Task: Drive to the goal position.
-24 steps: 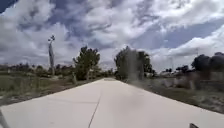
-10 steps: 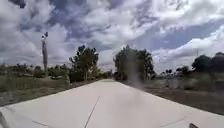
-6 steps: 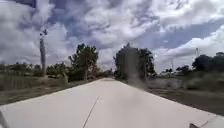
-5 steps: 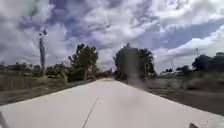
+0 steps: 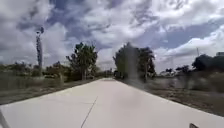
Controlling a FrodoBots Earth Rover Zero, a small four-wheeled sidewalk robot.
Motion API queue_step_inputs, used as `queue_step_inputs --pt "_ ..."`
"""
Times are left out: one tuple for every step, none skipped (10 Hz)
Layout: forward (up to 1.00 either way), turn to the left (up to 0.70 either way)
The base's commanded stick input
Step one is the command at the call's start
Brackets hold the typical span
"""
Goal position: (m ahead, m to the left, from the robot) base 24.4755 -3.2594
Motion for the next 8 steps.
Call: queue_step_inputs --pt "0.69 0.01" --pt "0.69 0.01" --pt "0.69 0.01" --pt "0.69 0.01" --pt "0.69 0.01" --pt "0.69 0.01" --pt "0.69 0.01" --pt "0.69 0.01"
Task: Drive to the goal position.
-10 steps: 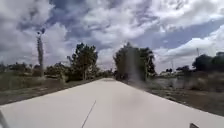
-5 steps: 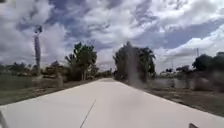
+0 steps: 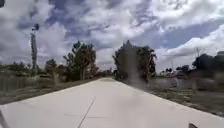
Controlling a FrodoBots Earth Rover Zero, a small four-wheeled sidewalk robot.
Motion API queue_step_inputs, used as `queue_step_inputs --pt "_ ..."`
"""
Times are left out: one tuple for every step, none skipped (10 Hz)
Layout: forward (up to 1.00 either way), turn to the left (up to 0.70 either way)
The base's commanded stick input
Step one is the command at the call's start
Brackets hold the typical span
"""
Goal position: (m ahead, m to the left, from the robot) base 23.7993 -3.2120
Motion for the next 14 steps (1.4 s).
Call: queue_step_inputs --pt "0.69 0.01" --pt "0.69 0.01" --pt "0.69 0.01" --pt "0.69 0.01" --pt "0.69 0.01" --pt "0.69 0.01" --pt "0.69 0.01" --pt "0.69 0.01" --pt "0.69 0.01" --pt "0.69 0.01" --pt "0.69 0.01" --pt "0.69 0.01" --pt "0.69 0.01" --pt "0.69 0.01"
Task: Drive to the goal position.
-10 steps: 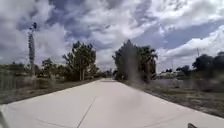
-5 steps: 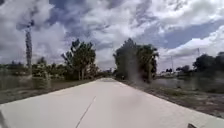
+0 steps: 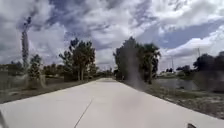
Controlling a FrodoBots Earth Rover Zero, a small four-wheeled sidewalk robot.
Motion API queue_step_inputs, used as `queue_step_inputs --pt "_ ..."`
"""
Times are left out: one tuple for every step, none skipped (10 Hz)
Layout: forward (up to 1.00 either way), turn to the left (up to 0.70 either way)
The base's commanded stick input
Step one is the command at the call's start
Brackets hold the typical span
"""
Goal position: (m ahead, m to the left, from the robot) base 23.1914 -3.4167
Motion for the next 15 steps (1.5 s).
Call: queue_step_inputs --pt "0.69 0.01" --pt "0.69 0.01" --pt "0.69 0.01" --pt "0.69 0.01" --pt "0.69 0.01" --pt "0.69 0.01" --pt "0.69 0.01" --pt "0.69 0.01" --pt "0.69 0.01" --pt "0.69 0.01" --pt "0.69 0.01" --pt "0.69 0.01" --pt "0.69 0.01" --pt "0.69 0.01" --pt "0.69 0.01"
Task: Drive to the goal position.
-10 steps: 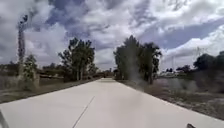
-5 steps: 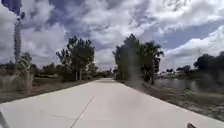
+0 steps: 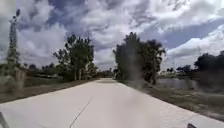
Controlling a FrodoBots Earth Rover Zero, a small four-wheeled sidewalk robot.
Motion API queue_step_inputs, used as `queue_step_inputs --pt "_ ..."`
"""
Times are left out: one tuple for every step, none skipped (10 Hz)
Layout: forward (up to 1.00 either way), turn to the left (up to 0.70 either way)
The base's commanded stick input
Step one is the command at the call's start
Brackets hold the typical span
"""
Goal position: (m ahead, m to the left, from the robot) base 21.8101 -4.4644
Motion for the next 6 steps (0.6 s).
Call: queue_step_inputs --pt "0.69 0.01" --pt "0.69 0.01" --pt "0.69 0.01" --pt "0.69 0.01" --pt "0.69 0.01" --pt "0.69 0.01"
